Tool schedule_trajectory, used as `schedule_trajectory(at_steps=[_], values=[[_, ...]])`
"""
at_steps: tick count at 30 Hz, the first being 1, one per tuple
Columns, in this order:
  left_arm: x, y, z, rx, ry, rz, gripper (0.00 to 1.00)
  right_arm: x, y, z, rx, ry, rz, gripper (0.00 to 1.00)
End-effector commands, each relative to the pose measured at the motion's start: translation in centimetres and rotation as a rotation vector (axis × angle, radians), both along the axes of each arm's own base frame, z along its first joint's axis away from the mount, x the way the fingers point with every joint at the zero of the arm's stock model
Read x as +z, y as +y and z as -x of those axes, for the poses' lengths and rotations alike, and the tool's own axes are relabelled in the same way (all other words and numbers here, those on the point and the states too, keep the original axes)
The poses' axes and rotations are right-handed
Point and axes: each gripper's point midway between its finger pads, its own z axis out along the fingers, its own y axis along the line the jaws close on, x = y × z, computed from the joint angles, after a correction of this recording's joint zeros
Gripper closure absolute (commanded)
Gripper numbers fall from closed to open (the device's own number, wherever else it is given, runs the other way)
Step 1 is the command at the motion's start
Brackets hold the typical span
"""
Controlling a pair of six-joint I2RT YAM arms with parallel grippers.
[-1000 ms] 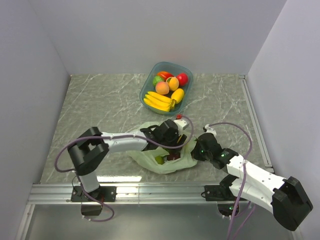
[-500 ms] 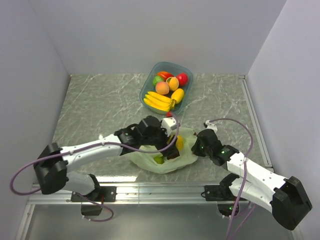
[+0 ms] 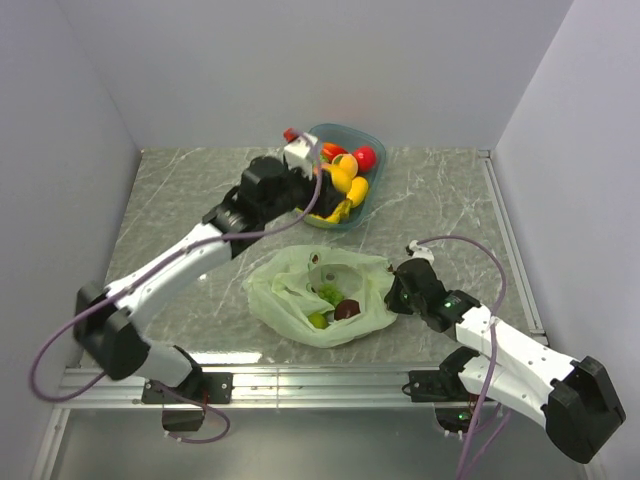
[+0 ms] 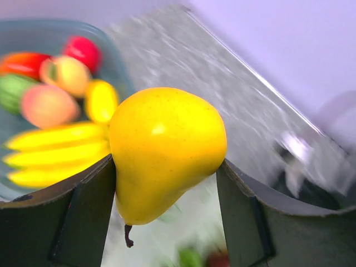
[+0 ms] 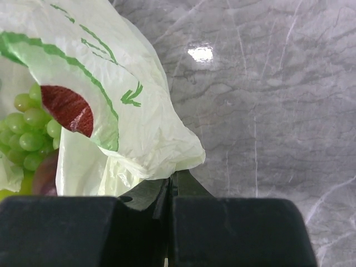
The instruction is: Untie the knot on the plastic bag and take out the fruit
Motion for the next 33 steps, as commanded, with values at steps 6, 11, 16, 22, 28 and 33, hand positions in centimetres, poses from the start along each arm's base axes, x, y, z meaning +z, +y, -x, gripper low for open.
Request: schedule_trajectory(at_steps=[6,11,16,22,28,33], values=[[-5.9,-0.2,-13.0,0.201,-0.003,-0.158,0.93,2.9,1.0,-0.8,0.074,-0.061,-0.018,1.0],[-10.4,-0.4,-18.9,0.235,0.036,-0.193,0.82,3.3,1.7,-0.7,0.121,-0.064,-0.033,1.0],[-13.5,-2.2,-20.3,0.147,0.054,-0.21,0.66,3.1,1.8,-0.5,0.136,-0.052,-0.03,1.0],[-12.5,-2.8,-18.9,0.098,0.082,-0.168,0.17,3.0,1.0,-0.5,0.128,-0.057,0.009,1.0],[-8.8,-1.8,-16.3,0.089,0.065,-0.128,0.06,3.3,1.2,-0.8,0.127,-0.062,0.008,1.0],[-7.2,-1.2,-13.0,0.05,0.052,-0.141,0.03,3.4,1.3,-1.2,0.119,-0.065,0.01,1.0]])
